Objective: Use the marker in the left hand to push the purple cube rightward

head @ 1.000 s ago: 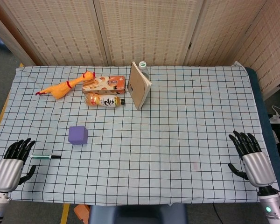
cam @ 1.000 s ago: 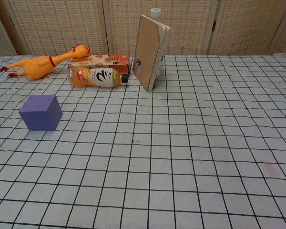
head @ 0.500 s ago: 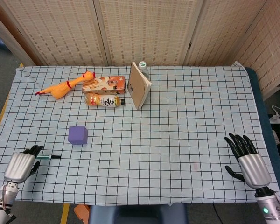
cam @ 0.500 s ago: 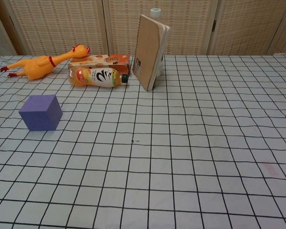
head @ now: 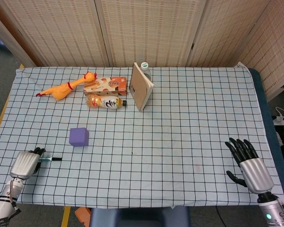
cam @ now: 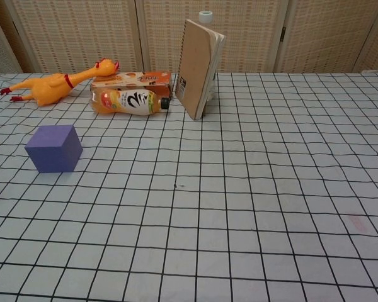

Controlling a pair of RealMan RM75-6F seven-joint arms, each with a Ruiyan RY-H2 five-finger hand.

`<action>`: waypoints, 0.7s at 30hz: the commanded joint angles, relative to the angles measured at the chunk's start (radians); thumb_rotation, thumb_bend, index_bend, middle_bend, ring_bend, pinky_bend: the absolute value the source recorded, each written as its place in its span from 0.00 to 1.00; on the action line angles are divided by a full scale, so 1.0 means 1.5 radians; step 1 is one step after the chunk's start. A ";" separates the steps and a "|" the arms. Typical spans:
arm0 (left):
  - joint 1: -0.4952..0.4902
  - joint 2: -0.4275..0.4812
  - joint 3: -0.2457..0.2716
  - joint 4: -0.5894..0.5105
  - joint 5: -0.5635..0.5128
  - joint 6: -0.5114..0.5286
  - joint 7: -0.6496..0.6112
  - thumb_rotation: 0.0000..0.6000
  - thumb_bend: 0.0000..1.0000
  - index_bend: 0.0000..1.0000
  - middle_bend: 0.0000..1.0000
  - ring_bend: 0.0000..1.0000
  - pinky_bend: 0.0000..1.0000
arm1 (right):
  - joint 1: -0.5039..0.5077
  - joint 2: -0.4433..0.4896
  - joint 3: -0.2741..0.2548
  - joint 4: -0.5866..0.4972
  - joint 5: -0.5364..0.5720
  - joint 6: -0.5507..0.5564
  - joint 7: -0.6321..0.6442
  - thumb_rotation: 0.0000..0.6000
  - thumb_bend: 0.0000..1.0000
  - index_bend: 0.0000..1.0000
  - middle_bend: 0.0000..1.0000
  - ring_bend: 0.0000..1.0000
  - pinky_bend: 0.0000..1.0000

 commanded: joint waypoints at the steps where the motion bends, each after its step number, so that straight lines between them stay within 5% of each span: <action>1: -0.008 -0.019 0.005 0.028 0.005 -0.005 0.000 1.00 0.42 0.34 0.34 0.57 0.78 | 0.001 0.001 0.000 -0.003 0.003 -0.004 -0.003 1.00 0.13 0.00 0.00 0.00 0.00; 21: -0.017 -0.083 0.019 0.143 0.011 -0.012 -0.013 1.00 0.44 0.46 0.47 0.60 0.78 | 0.003 0.008 -0.003 -0.015 0.013 -0.021 -0.013 1.00 0.13 0.00 0.00 0.00 0.00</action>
